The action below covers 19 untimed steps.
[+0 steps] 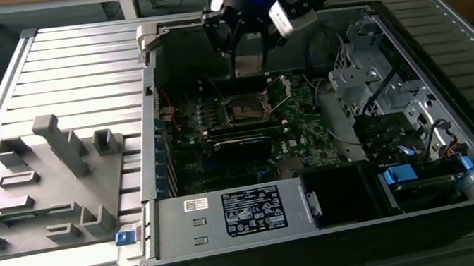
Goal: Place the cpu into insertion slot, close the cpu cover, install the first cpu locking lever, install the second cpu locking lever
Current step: 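Place the cpu into insertion slot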
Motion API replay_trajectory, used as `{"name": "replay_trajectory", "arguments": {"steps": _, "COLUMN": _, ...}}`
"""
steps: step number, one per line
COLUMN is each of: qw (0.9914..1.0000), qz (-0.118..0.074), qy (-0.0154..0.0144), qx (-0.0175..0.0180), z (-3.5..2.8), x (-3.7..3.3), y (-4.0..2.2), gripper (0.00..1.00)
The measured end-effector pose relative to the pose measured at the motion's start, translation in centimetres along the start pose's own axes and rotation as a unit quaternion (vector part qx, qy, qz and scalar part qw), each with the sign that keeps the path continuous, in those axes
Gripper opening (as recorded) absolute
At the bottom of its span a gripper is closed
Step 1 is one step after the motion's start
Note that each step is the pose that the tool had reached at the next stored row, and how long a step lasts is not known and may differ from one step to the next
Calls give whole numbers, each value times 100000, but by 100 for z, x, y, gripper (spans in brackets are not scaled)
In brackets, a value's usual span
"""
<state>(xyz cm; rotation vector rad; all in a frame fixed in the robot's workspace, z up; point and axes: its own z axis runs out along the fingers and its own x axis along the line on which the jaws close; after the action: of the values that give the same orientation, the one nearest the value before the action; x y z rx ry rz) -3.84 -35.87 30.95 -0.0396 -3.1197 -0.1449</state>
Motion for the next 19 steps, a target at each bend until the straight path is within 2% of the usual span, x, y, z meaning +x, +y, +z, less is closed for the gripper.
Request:
{"name": "replay_trajectory", "arguments": {"steps": 3, "qw": 100000, "qz": -4, "qy": 2, "qx": 2, "z": 24, "x": 0, "y": -2, "gripper": 54}}
{"name": "replay_trajectory", "arguments": {"steps": 11, "qw": 100000, "qz": -6, "qy": -10, "qx": -21, "z": 31, "x": -1, "y": -3, "gripper": 54}}
{"name": "replay_trajectory", "arguments": {"steps": 19, "qw": 100000, "qz": -5, "qy": 1, "qx": -73, "z": 120, "x": -2, "y": -12, "gripper": 54}}
